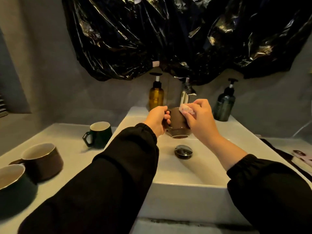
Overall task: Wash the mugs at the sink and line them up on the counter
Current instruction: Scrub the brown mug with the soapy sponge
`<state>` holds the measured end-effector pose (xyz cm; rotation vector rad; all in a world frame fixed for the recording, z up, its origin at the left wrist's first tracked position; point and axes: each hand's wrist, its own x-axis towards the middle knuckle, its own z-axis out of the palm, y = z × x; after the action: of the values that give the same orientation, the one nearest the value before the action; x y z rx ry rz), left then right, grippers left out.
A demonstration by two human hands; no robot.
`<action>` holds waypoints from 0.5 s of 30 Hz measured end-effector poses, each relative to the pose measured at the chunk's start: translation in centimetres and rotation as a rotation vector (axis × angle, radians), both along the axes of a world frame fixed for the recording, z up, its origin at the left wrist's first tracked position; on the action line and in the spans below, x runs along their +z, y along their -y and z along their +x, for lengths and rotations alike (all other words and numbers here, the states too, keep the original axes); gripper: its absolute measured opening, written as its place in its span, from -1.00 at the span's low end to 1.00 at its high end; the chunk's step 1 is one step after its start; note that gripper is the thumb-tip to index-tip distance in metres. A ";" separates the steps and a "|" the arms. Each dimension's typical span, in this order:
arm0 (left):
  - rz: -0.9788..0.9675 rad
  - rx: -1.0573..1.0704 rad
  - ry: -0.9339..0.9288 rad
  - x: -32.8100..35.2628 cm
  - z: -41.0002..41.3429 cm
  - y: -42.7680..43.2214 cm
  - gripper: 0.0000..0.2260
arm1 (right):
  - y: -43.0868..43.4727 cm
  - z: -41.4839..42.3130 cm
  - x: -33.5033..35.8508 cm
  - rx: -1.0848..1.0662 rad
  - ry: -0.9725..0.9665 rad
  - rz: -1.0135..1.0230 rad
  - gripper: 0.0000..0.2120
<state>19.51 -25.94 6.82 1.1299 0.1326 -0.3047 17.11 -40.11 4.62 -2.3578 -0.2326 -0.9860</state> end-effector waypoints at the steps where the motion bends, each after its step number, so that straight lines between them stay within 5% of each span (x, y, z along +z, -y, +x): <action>1: 0.006 0.005 0.001 0.0 0.3 0.8 -0.69 | 0.6 0.0 -0.3 -0.009 0.005 -0.064 -0.79; 5: 0.062 0.000 0.025 -0.6 1.7 2.8 -0.71 | 2.3 0.1 -1.6 0.044 0.100 -0.366 -0.95; 10: 0.093 -0.092 0.020 -1.8 2.1 4.3 -0.71 | 2.9 1.6 -1.2 -0.063 0.136 -0.272 -0.92; 15: 0.149 -0.087 0.072 -2.1 3.1 3.5 -0.70 | 2.2 1.7 -2.2 0.050 0.118 -0.317 -0.93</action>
<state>22.65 -29.43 4.74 1.2947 0.0430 -0.3358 18.79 -42.32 2.38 -2.5619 -0.5254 -1.1361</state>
